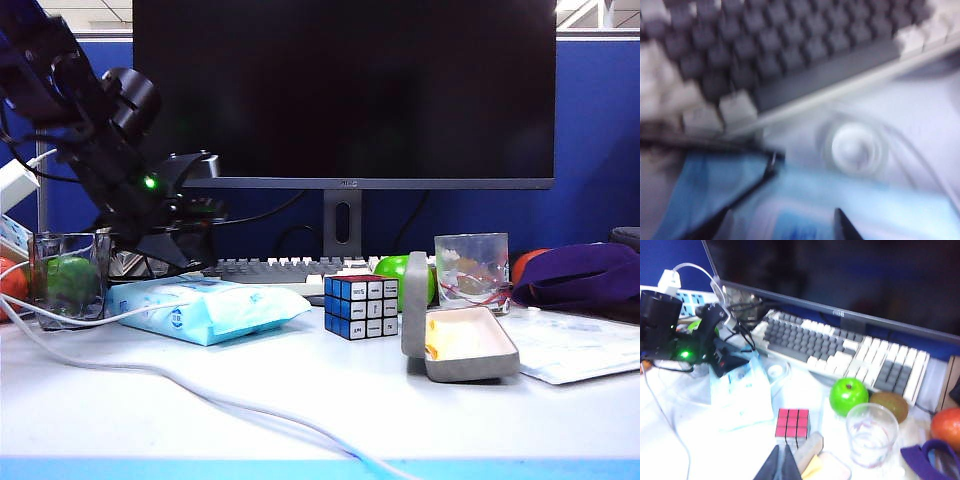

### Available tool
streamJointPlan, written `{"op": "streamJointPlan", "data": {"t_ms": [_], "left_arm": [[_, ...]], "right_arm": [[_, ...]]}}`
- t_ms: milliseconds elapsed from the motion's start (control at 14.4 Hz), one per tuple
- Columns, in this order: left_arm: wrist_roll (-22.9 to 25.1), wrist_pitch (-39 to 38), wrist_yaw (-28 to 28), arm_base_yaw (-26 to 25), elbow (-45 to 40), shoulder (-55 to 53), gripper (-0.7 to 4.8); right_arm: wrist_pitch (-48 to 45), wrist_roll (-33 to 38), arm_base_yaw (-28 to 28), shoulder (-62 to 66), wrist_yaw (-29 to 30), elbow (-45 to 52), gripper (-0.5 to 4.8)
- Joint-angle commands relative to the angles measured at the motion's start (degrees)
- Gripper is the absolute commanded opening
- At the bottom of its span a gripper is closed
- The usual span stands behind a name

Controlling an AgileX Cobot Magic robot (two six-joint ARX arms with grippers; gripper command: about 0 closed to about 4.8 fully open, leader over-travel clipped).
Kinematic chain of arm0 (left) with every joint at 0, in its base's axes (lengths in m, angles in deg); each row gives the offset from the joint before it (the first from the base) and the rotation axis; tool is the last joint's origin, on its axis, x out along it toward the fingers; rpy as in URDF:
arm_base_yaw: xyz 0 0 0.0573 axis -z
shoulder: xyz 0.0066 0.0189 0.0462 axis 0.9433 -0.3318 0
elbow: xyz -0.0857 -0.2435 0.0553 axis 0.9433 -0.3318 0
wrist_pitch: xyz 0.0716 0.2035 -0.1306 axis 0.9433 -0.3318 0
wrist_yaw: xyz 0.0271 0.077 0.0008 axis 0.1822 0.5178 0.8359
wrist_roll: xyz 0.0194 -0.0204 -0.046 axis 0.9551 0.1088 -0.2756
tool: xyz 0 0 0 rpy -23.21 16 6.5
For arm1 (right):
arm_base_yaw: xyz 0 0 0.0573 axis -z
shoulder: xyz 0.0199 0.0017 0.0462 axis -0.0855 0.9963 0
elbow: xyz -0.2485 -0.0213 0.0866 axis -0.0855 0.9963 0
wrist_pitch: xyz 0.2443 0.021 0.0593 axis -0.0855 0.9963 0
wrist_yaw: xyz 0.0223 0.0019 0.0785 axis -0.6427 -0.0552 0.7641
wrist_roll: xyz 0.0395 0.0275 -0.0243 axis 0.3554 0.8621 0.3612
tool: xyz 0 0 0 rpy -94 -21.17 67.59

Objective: Pick up the glasses, fold the temples of the glasses, place the glasses into the glasses case, and finally close the glasses case.

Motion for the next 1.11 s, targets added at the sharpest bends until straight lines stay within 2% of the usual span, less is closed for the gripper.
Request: {"op": "streamJointPlan", "data": {"t_ms": [69, 277, 484, 554, 761, 969, 1107], "left_arm": [[0.2, 1.9, 0.2, 0.1, 1.9, -2.6, 2.68], [0.2, 1.8, 0.2, 0.1, 3.9, -5.4, 2.68], [0.2, 1.9, 0.2, 0.1, 4.0, -5.4, 0.16], [0.2, 1.9, -0.2, 0.1, 4.0, -5.3, -0.06], [0.2, 1.8, -1.3, 0.9, 4.0, -3.4, -0.06], [-1.1, 1.1, -4.5, 2.1, 4.0, 2.8, -0.06], [-1.9, 0.5, -4.3, 2.2, 4.0, 6.8, -0.06]], "right_arm": [[0.0, -0.2, 0.0, -0.2, 0.3, -0.2, -0.01], [0.0, -0.2, 0.0, -0.2, 0.3, -0.2, -0.01], [-0.2, -0.2, 0.0, -0.2, 0.3, -0.2, -0.01], [-0.3, -0.2, 0.0, -0.2, 0.3, -0.2, -0.01], [-0.4, -0.2, 0.0, -0.2, 0.3, -0.2, -0.01], [-0.7, -0.2, 0.0, -0.2, 0.2, -0.2, -0.01], [-0.6, -0.2, 0.0, -0.2, 0.3, -0.2, -0.01]]}}
